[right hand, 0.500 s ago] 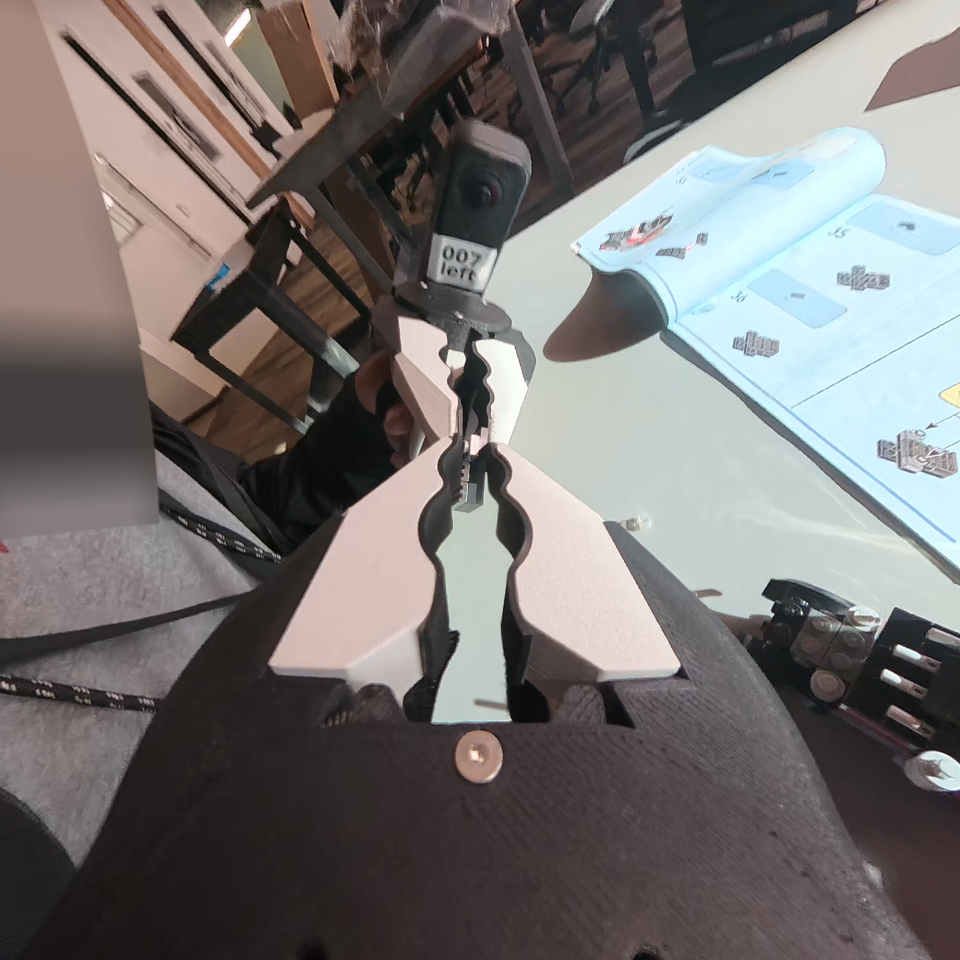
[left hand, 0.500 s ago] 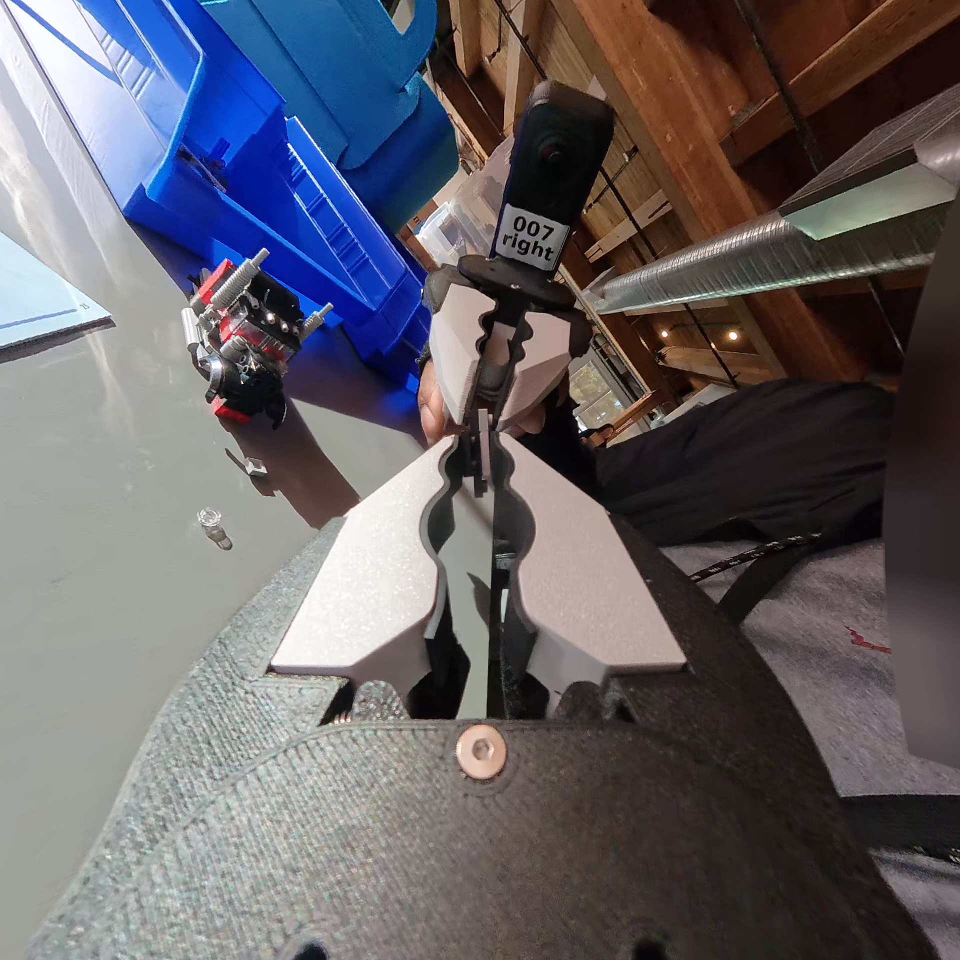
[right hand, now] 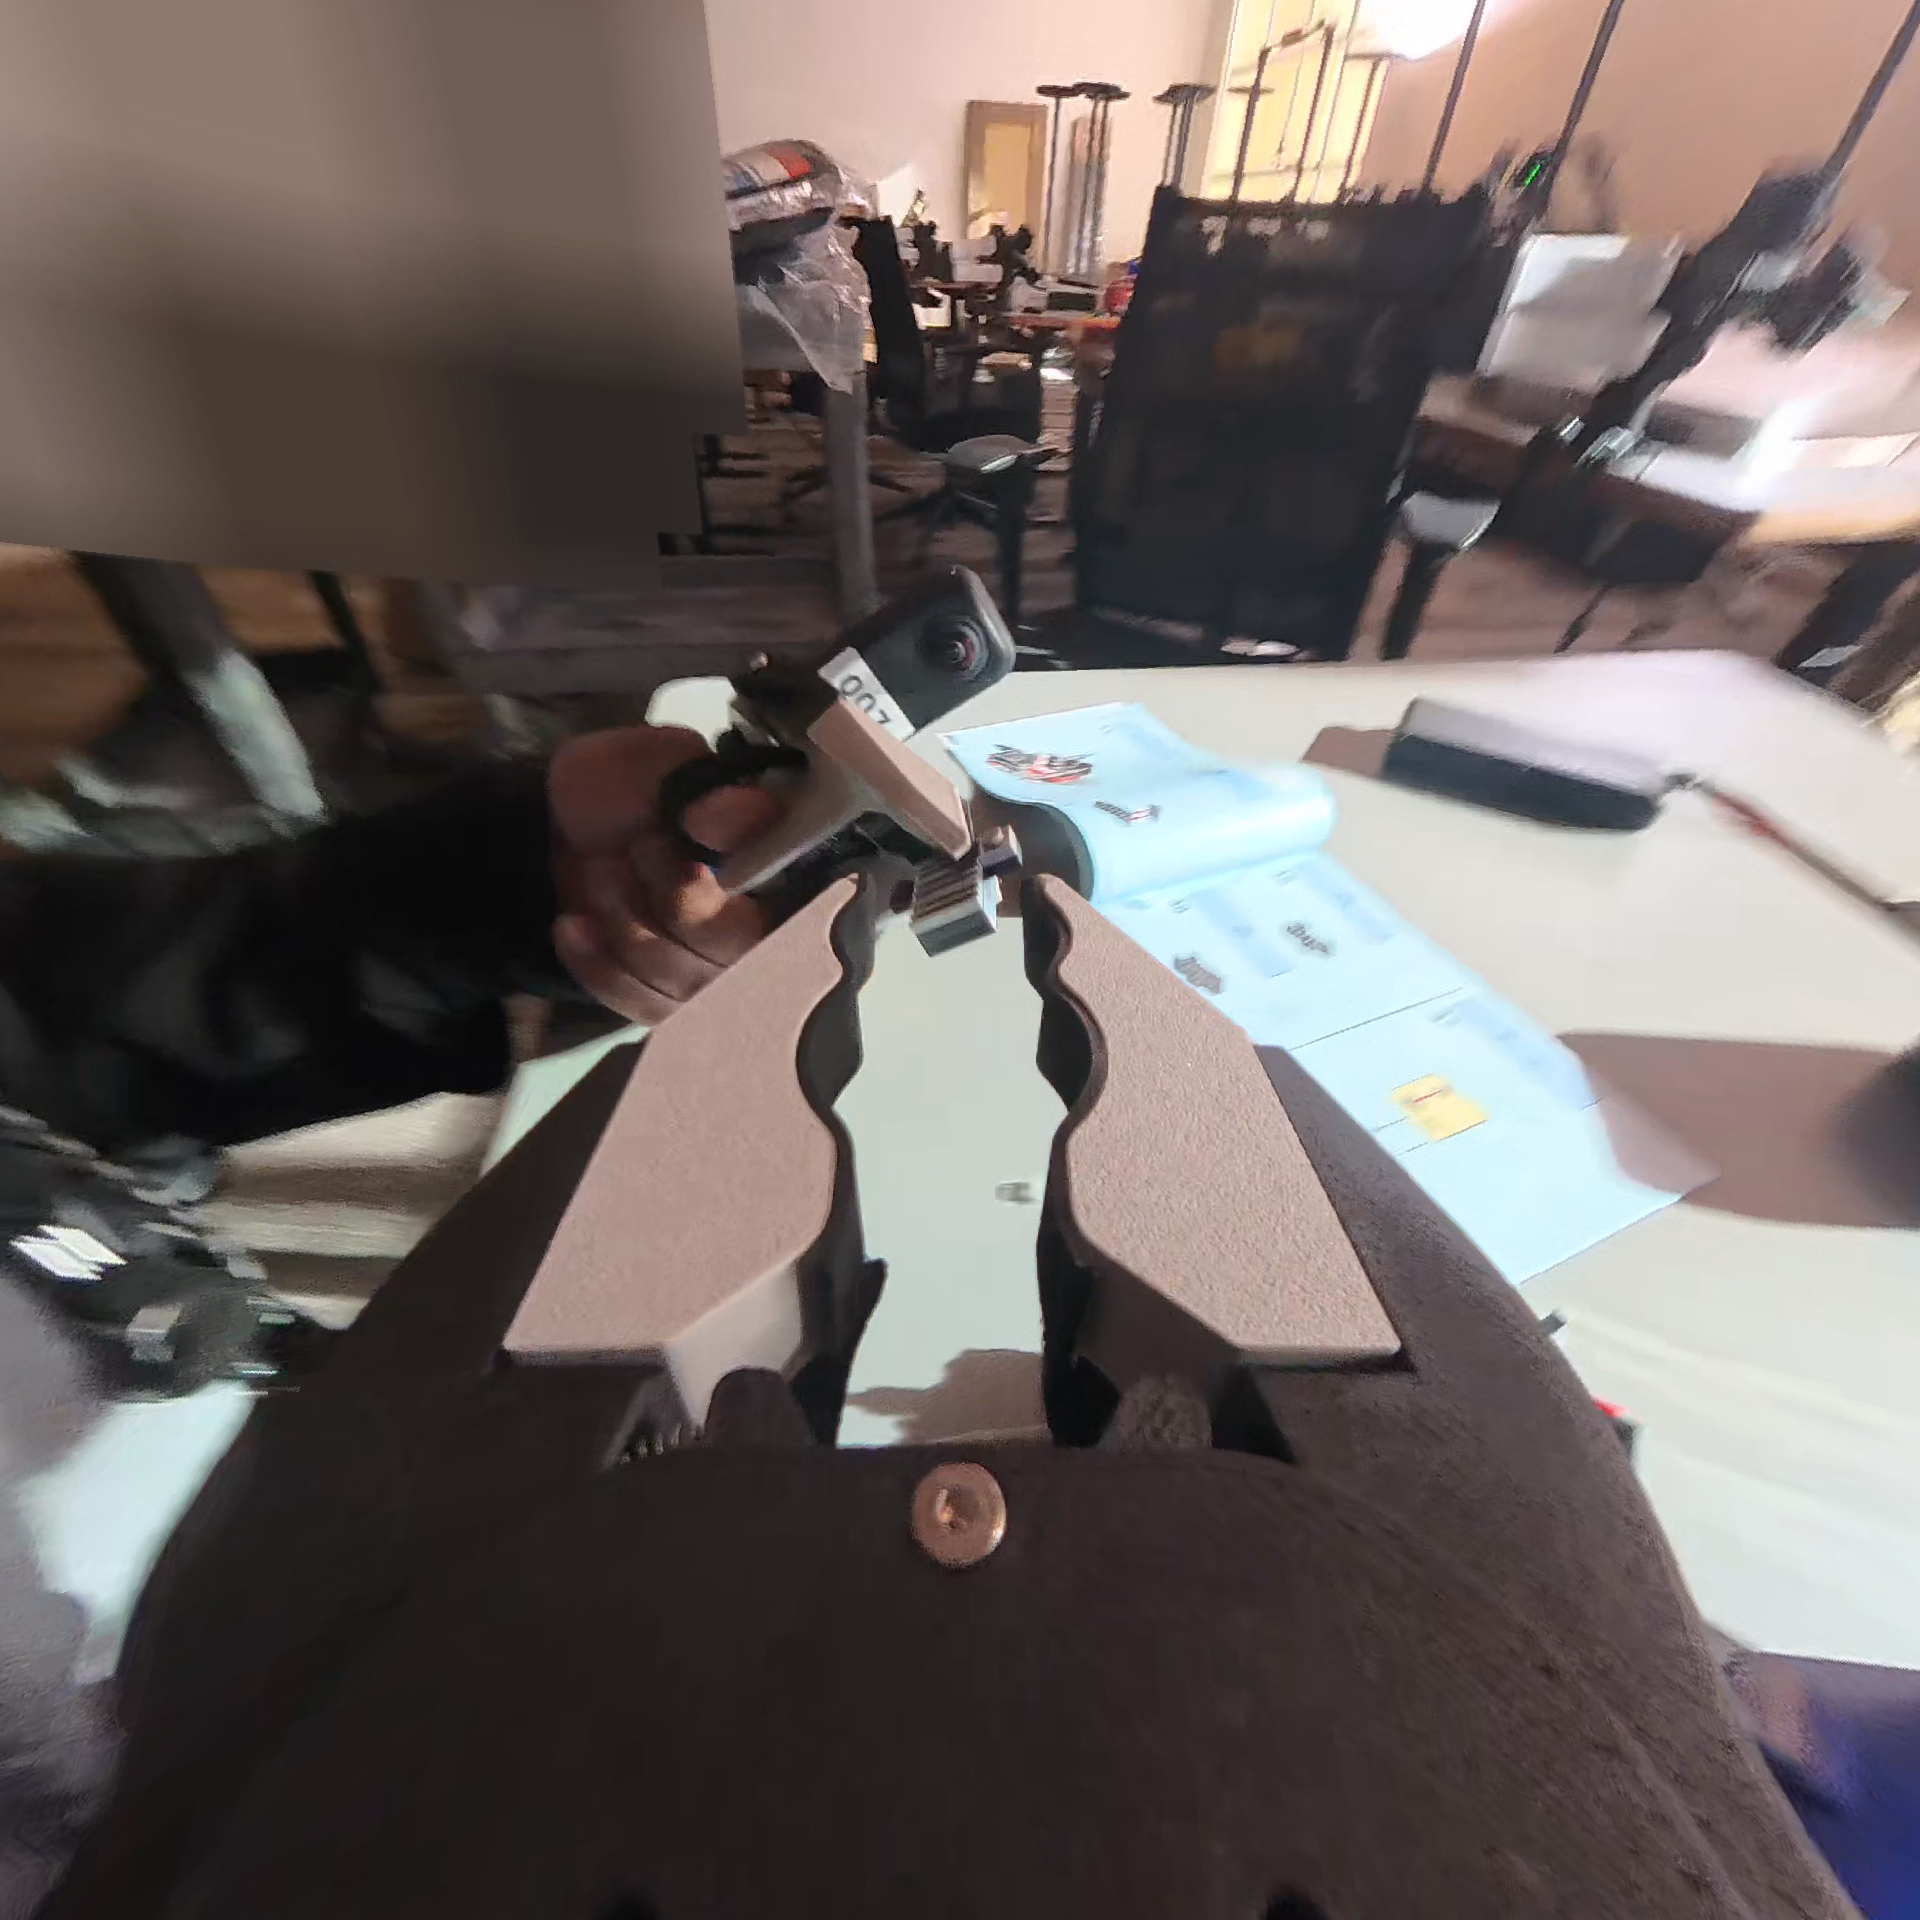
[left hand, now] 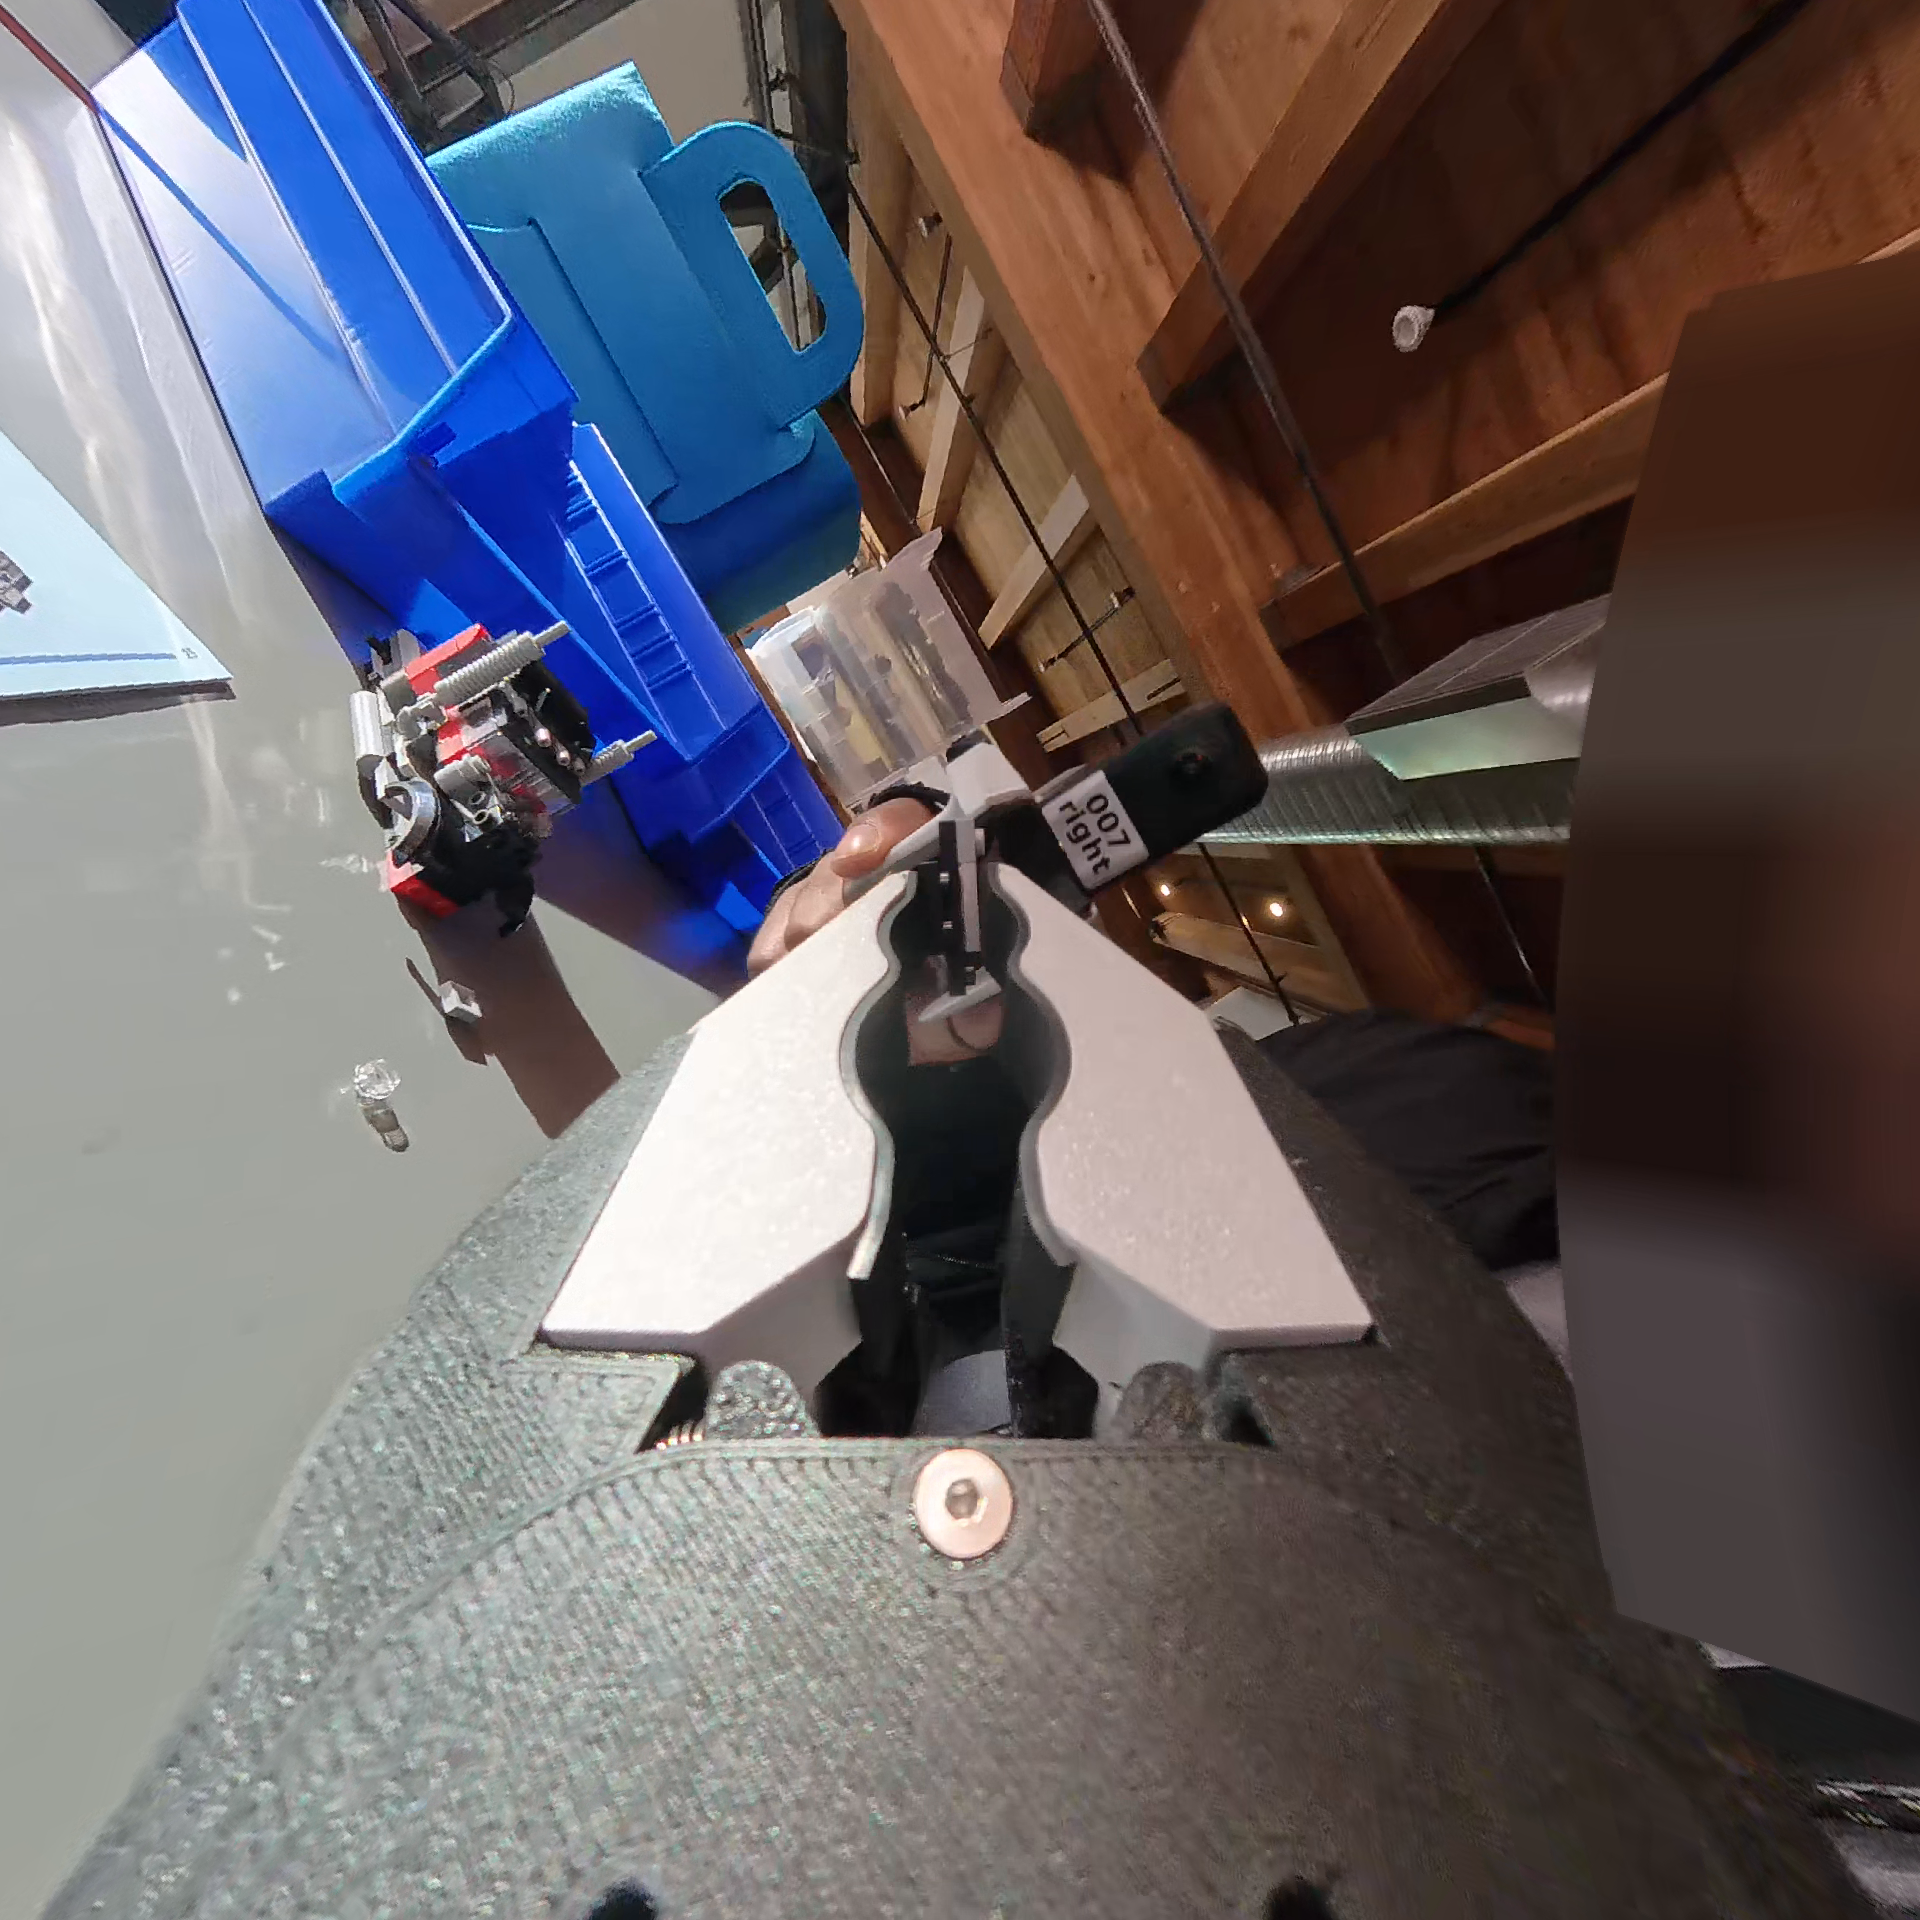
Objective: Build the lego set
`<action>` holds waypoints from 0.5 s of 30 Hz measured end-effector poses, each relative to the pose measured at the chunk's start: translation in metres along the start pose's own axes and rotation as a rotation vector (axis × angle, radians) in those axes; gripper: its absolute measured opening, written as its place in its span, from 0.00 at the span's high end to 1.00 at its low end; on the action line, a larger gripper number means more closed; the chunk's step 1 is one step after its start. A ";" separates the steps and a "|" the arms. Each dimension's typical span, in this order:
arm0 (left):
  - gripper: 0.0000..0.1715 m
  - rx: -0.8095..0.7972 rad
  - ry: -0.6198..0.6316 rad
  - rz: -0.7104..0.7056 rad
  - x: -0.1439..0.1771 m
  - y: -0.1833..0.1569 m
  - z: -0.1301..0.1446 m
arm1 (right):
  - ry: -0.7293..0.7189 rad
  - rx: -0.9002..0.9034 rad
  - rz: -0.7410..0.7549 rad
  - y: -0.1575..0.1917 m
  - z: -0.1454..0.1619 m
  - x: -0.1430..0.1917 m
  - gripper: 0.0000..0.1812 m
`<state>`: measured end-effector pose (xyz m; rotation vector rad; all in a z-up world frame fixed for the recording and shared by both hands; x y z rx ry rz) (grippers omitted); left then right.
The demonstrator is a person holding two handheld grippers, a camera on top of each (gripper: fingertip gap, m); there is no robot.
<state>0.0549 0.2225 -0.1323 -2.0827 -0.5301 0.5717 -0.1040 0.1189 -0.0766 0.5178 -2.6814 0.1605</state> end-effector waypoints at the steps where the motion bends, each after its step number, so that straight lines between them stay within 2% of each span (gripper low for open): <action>1: 0.94 0.006 -0.007 0.006 0.000 -0.001 0.000 | 0.006 0.038 0.025 0.002 0.000 -0.003 0.84; 5: 0.94 0.023 -0.029 0.026 0.001 -0.002 -0.001 | 0.048 0.150 0.106 0.007 0.001 -0.012 0.84; 9: 0.94 0.033 -0.042 0.039 0.002 -0.003 -0.001 | 0.052 0.182 0.117 0.006 0.000 -0.017 0.88; 15: 0.93 0.009 -0.054 0.073 0.003 -0.006 -0.002 | 0.026 0.213 0.045 0.001 -0.006 -0.015 0.90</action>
Point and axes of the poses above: each gripper's, where its closed fingertips meet, x back along the fingers, z out of its underside, y = z × x across the jaws, the point moved 10 cm from there along x, back along the fingers, and after that the axes turned 15 degrees about y, right-handed, at the moved point
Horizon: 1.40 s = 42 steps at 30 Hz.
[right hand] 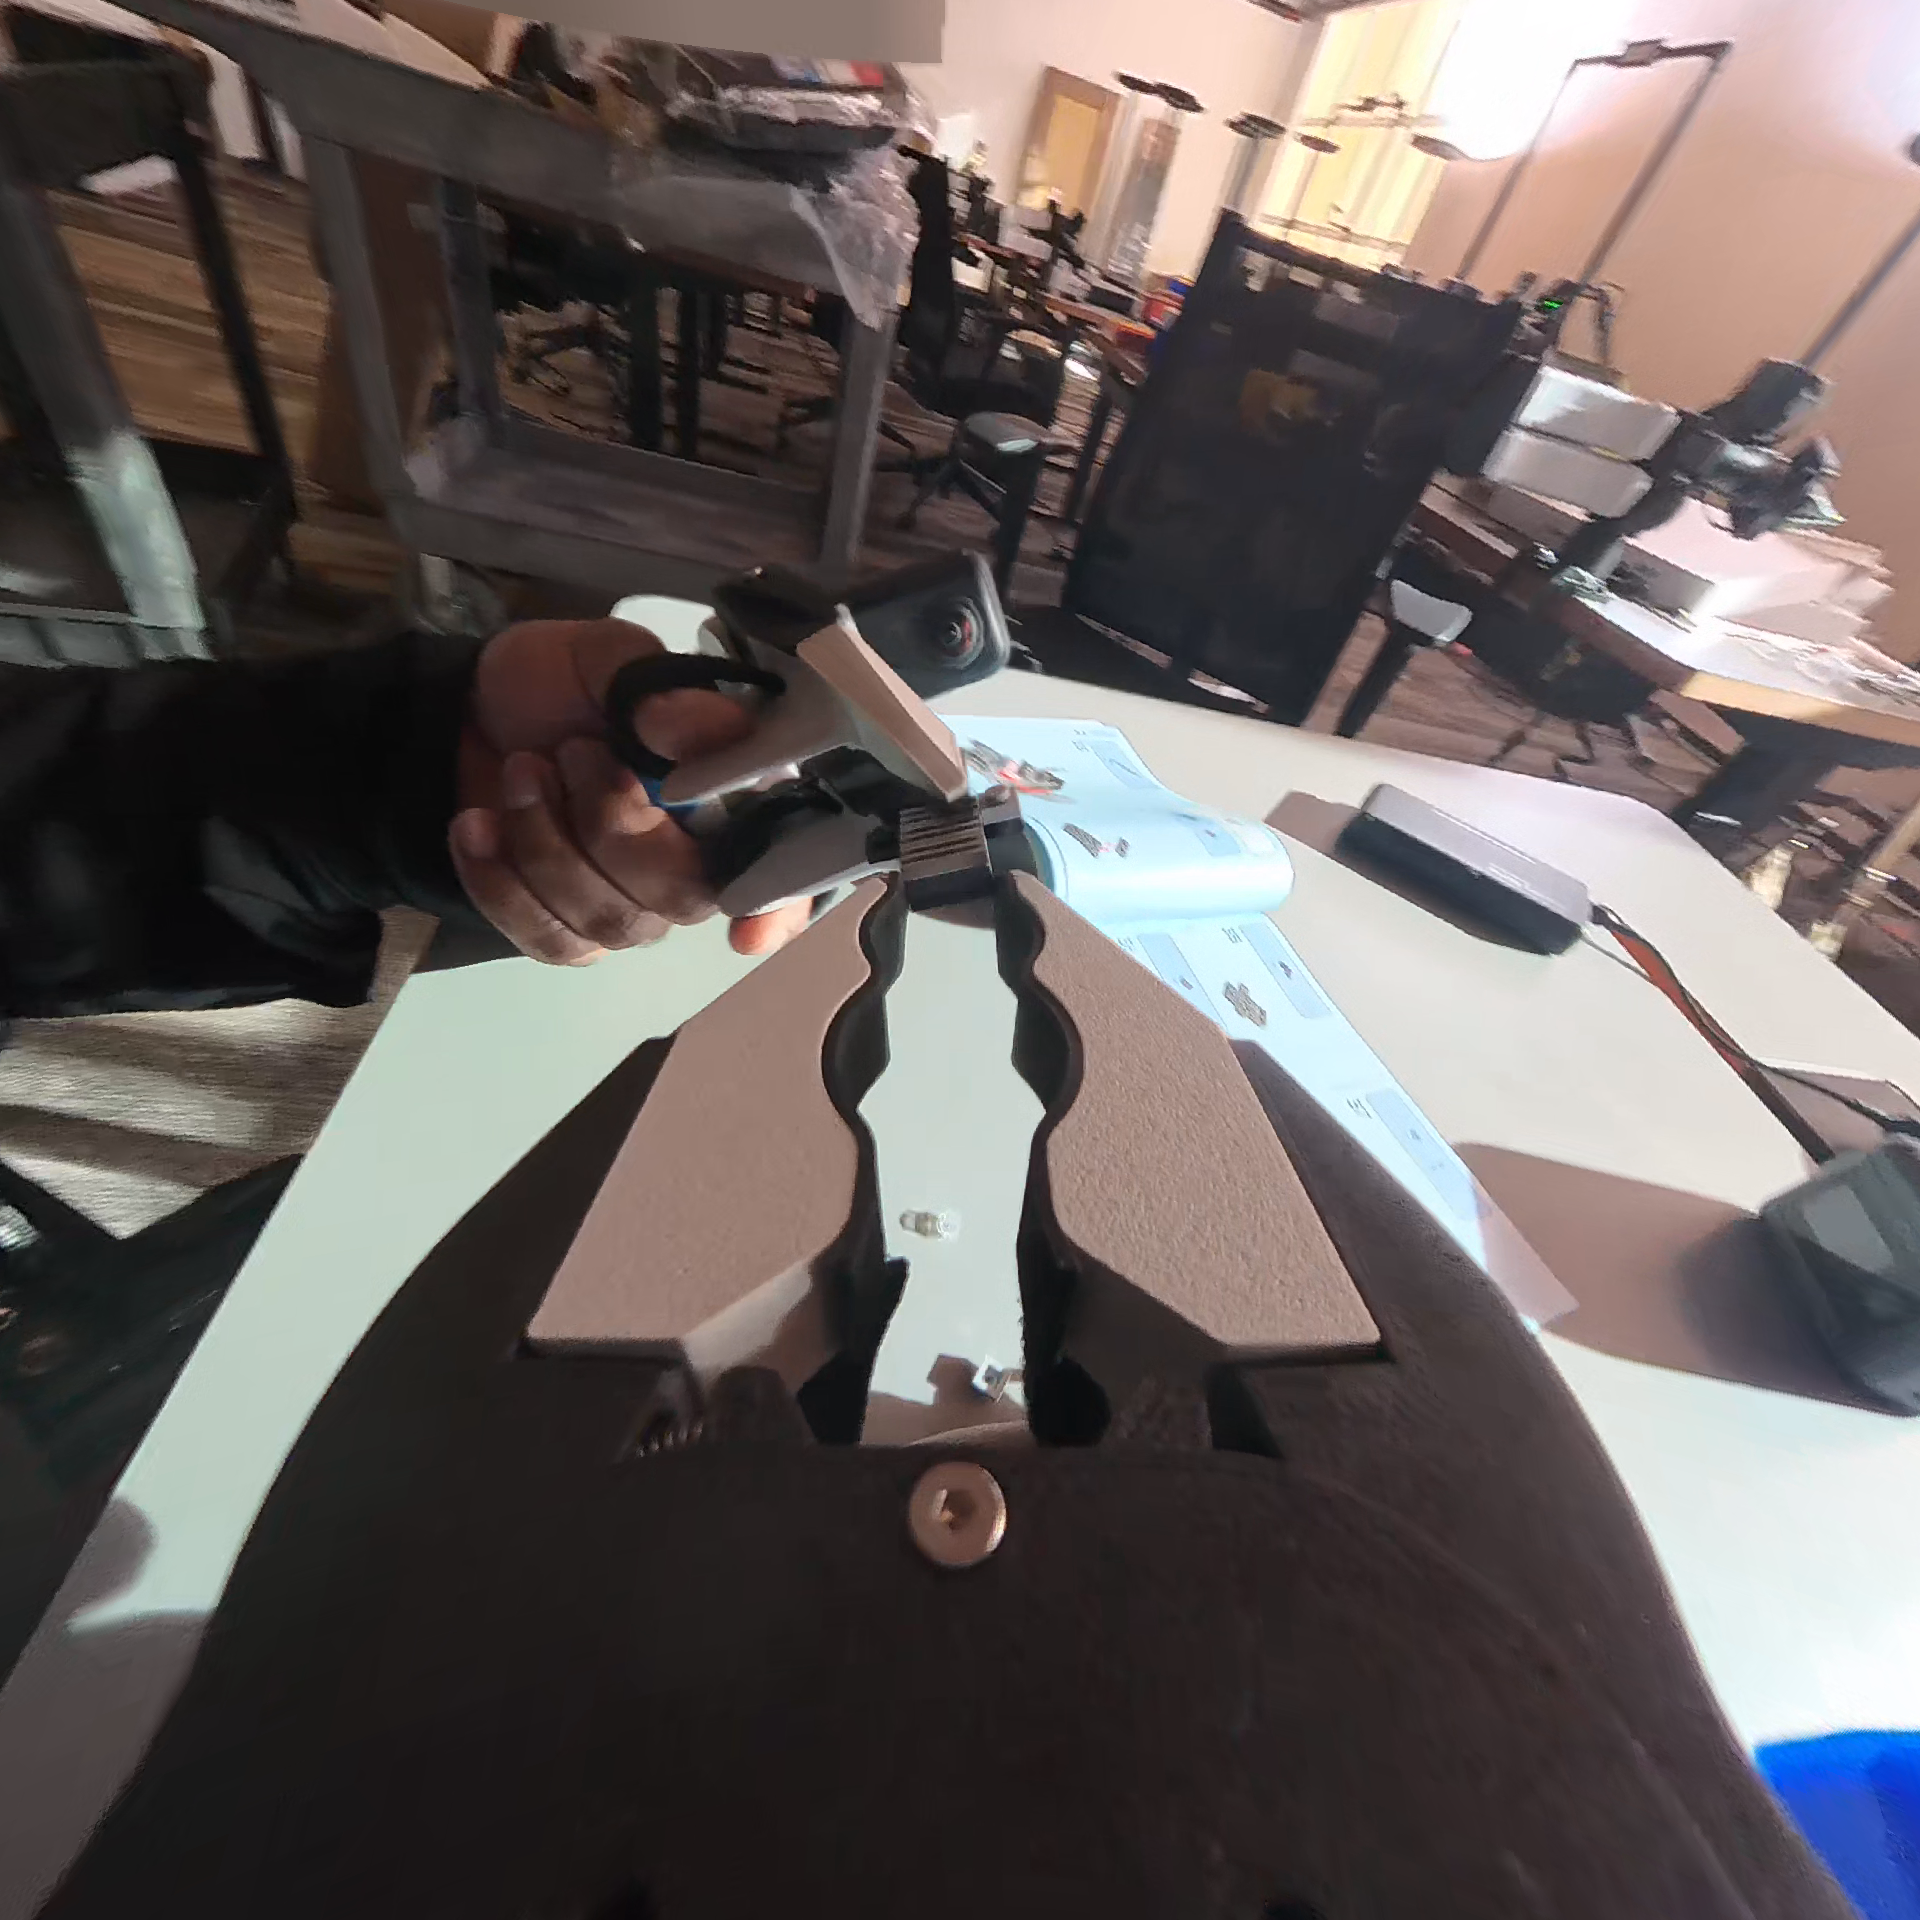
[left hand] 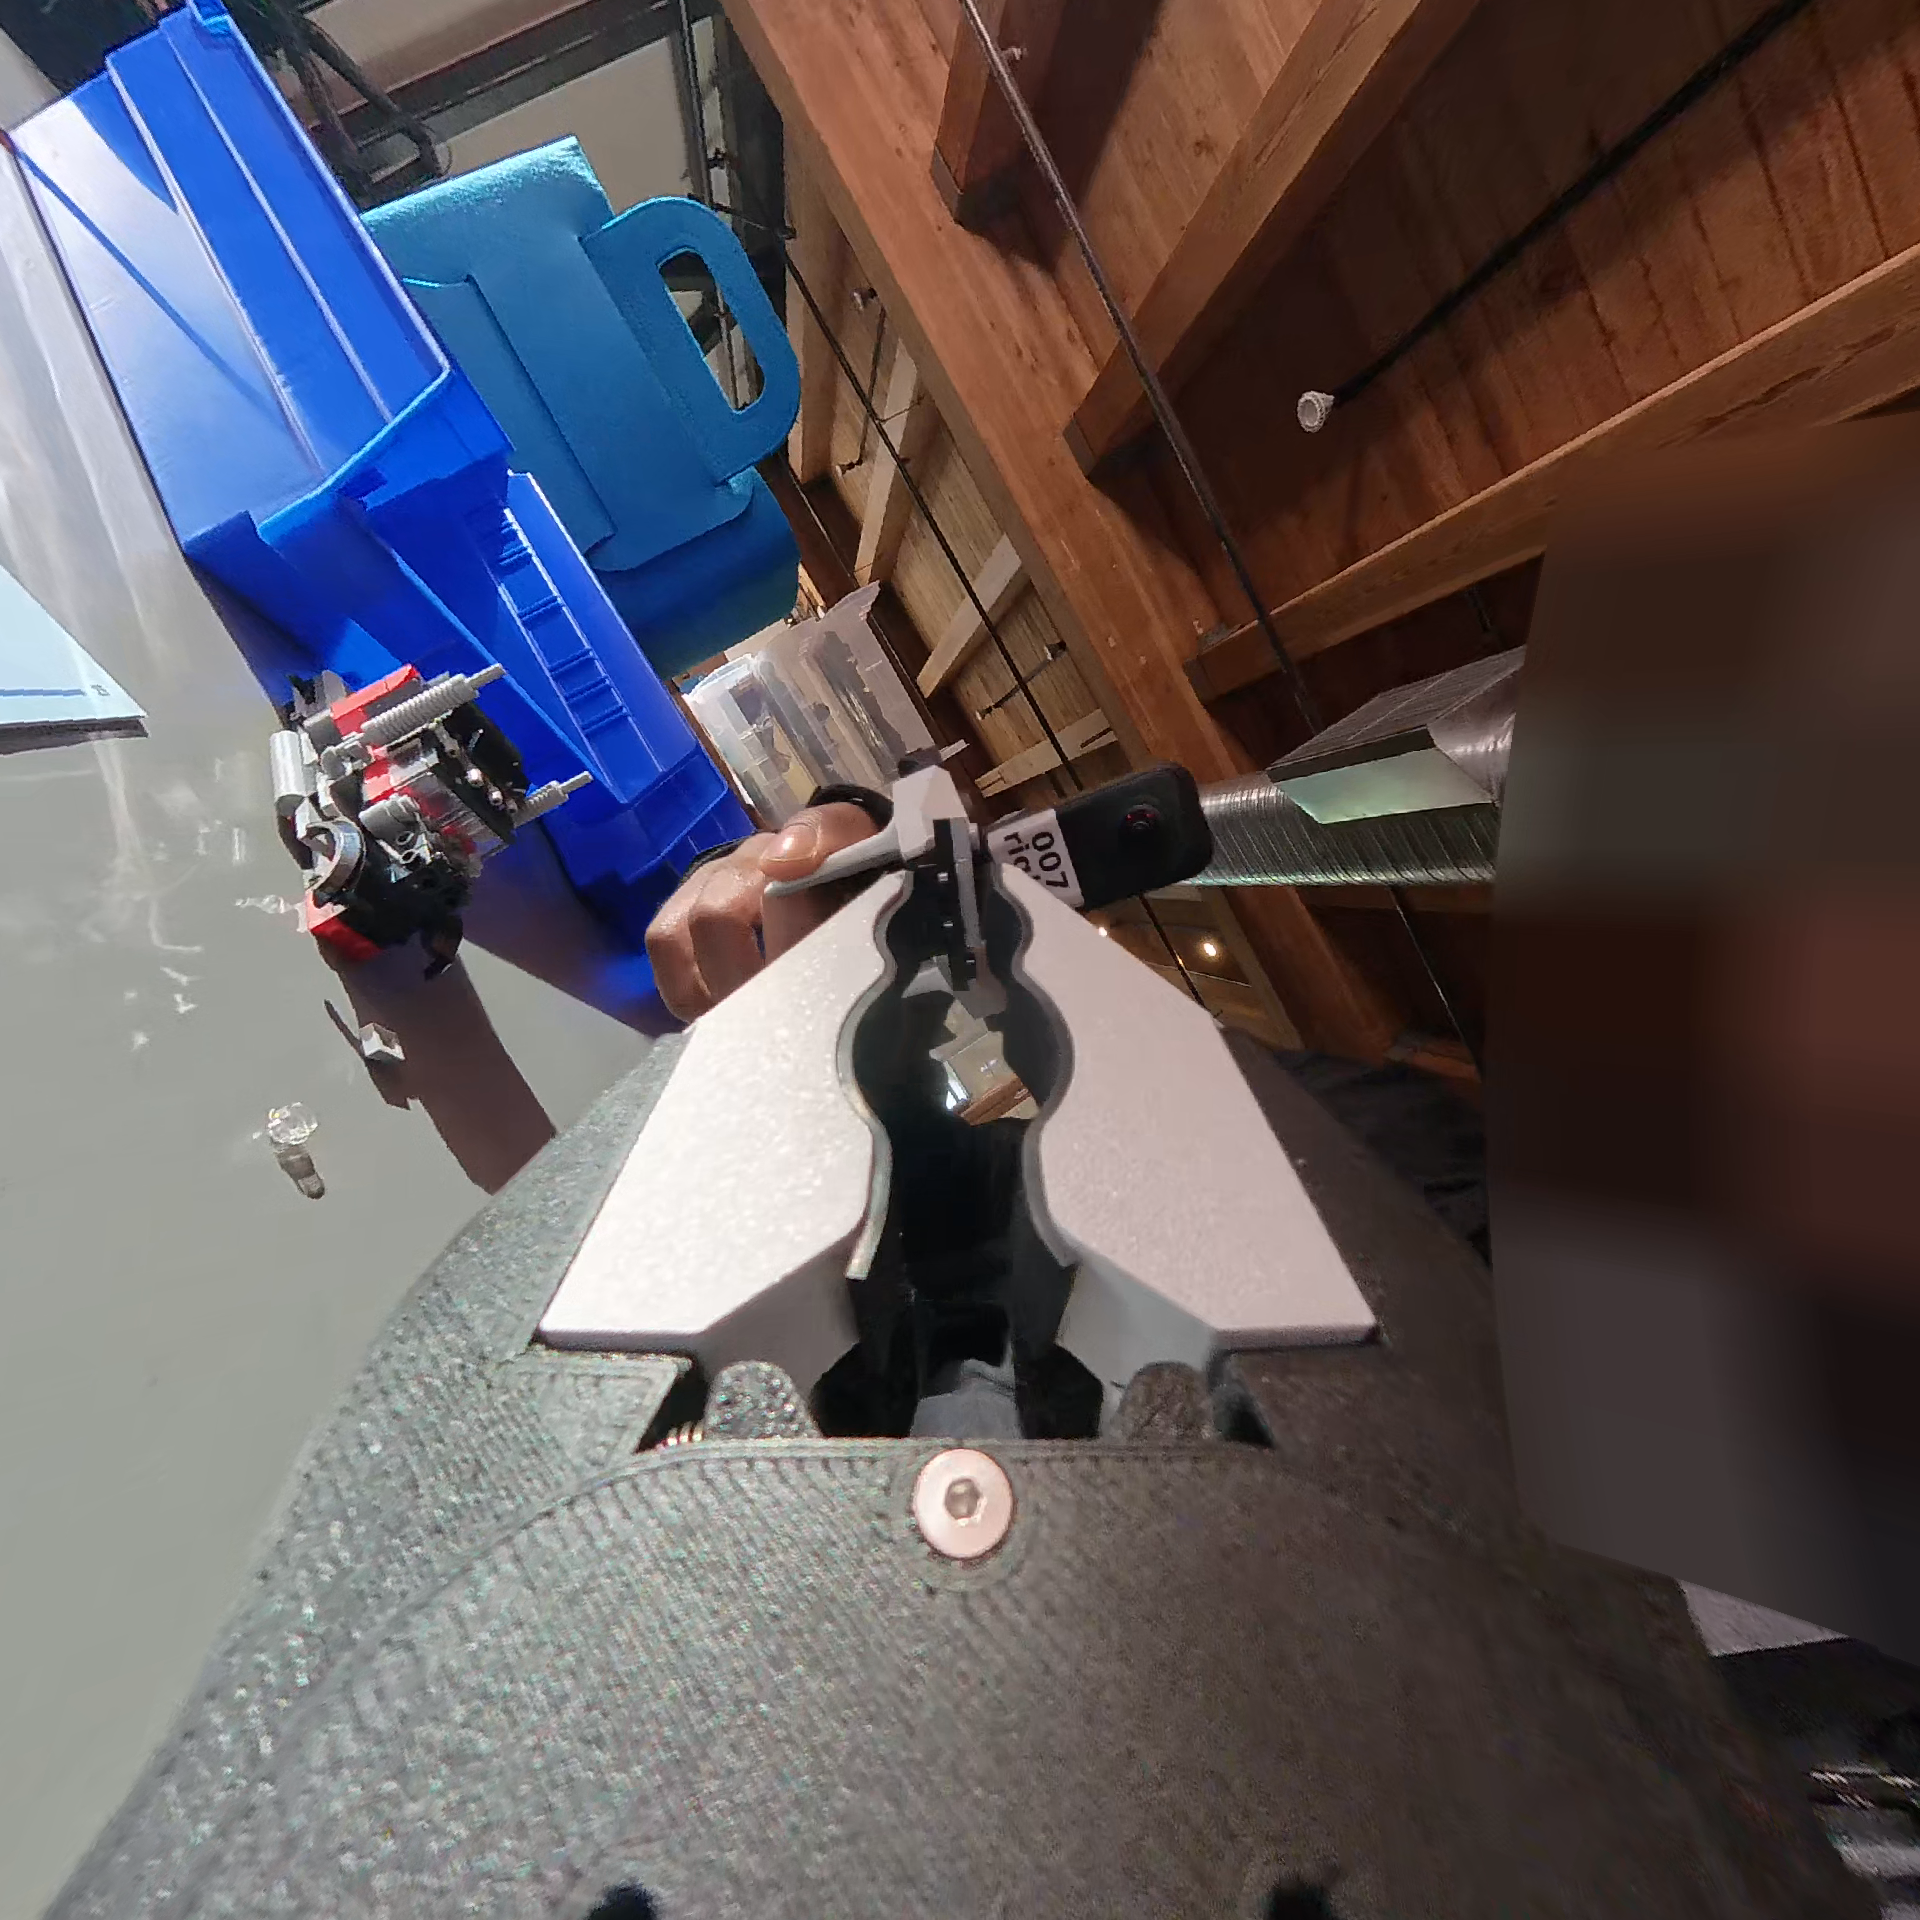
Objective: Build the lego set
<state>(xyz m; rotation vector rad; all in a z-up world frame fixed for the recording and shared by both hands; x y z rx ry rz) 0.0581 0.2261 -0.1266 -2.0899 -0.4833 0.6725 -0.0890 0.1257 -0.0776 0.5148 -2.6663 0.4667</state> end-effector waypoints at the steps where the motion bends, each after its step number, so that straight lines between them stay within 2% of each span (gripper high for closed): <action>1: 0.92 -0.006 -0.006 0.013 0.001 -0.002 -0.001 | -0.010 0.000 -0.026 -0.003 -0.001 0.001 0.90; 5: 0.88 -0.027 -0.017 0.023 0.008 -0.005 -0.002 | -0.042 0.006 -0.155 -0.012 -0.007 0.005 0.90; 10: 0.87 -0.053 0.014 0.030 0.008 -0.010 -0.001 | 0.017 0.072 -0.273 -0.018 -0.012 0.000 0.90; 14: 0.88 -0.063 0.062 0.019 0.003 -0.010 0.002 | 0.051 0.119 -0.322 -0.020 -0.015 -0.005 0.90; 19: 0.93 -0.052 0.058 0.014 0.004 -0.008 0.002 | 0.062 0.135 -0.343 -0.023 -0.018 -0.009 0.90; 22: 0.93 -0.032 0.039 -0.001 0.006 -0.006 0.001 | 0.079 0.088 -0.307 -0.026 -0.015 -0.010 0.89; 25: 0.93 -0.010 0.007 -0.030 0.011 -0.004 0.000 | 0.119 -0.052 -0.209 -0.030 -0.002 0.000 0.86; 28: 0.94 -0.001 -0.020 -0.091 0.017 -0.002 -0.002 | 0.256 -0.260 -0.092 -0.024 0.027 0.010 0.88; 30: 0.94 0.006 -0.039 -0.111 0.020 0.000 -0.003 | 0.403 -0.361 -0.029 -0.015 0.050 0.010 0.89; 33: 0.94 0.021 -0.045 -0.128 0.020 0.005 -0.003 | 0.542 -0.402 0.053 -0.007 0.070 0.006 0.89; 40: 0.94 0.028 -0.023 -0.166 0.016 0.010 -0.001 | 0.618 -0.412 0.078 -0.006 0.079 -0.011 0.89; 42: 0.94 0.028 -0.034 -0.165 0.019 0.009 -0.002 | 0.620 -0.399 0.091 -0.006 0.079 -0.013 0.94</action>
Point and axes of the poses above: each gripper's, where its closed fingertips meet, x back along the fingers, z out of its underside, y = z × x across the jaws, the point moved 10 cm from there along x, back along the fingers, and after that the axes turned 15 degrees about y, right-handed, at the moved point
